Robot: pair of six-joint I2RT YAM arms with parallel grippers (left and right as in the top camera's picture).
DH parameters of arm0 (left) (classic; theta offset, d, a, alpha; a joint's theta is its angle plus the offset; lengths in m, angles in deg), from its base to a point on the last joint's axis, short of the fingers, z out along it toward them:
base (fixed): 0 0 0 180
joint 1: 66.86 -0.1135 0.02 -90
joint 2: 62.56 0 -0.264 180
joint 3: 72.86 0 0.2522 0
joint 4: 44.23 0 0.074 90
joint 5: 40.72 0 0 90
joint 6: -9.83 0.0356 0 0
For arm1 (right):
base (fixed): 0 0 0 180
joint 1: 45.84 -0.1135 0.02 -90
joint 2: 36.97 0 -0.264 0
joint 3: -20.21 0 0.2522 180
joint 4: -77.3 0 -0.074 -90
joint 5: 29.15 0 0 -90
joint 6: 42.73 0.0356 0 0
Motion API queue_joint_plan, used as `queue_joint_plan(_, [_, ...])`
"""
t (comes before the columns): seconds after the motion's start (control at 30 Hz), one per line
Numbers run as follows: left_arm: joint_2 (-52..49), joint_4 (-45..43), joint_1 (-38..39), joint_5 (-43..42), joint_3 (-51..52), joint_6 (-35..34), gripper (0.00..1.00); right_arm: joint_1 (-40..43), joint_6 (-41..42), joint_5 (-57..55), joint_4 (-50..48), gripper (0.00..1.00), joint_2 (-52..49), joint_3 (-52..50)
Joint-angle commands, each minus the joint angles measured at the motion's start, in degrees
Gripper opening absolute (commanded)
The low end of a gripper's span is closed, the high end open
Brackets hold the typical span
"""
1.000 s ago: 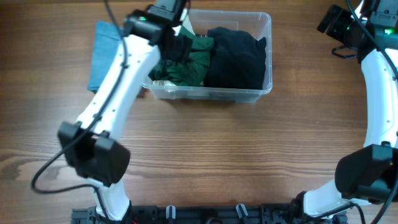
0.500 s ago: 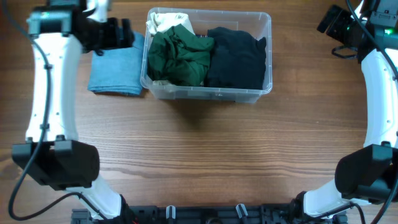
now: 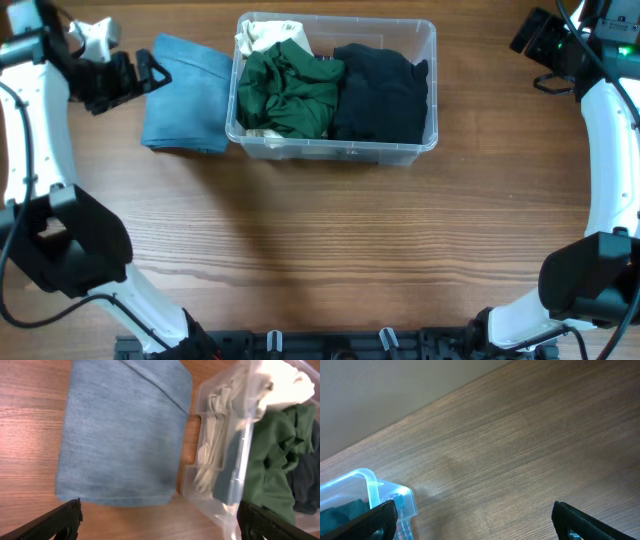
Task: Pack container
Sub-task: 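Raise the left gripper and move it left toward the light-blue garment, then lower the left gripper and grasp the light-blue garment's edge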
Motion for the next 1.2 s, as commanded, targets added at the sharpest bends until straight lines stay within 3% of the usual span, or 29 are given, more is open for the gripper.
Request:
queue_joint_plan(0.0, [-3.4,-0.7,-4.2,-8.6,1.4,5.7,1.00,-0.2,0.8,0.3,-0.1,1.00,-0.8,-0.5])
queue_joint_plan(0.17, [-8.0,-1.3,-5.3,-9.2,1.4,9.9,1.00,-0.2,0.8,0.3,-0.1,1.00,-0.8,-0.5])
queue_joint_plan(0.73, [-16.8,-9.4,-6.1,-9.9,1.4,14.6,1.00,-0.2,0.8,0.3,-0.1,1.00,-0.8,-0.5])
queue_joint_plan(1.17, [-21.8,-15.3,-6.0,-10.5,1.4,14.7,1.00,-0.2,0.8,0.3,-0.1,1.00,-0.8,-0.5])
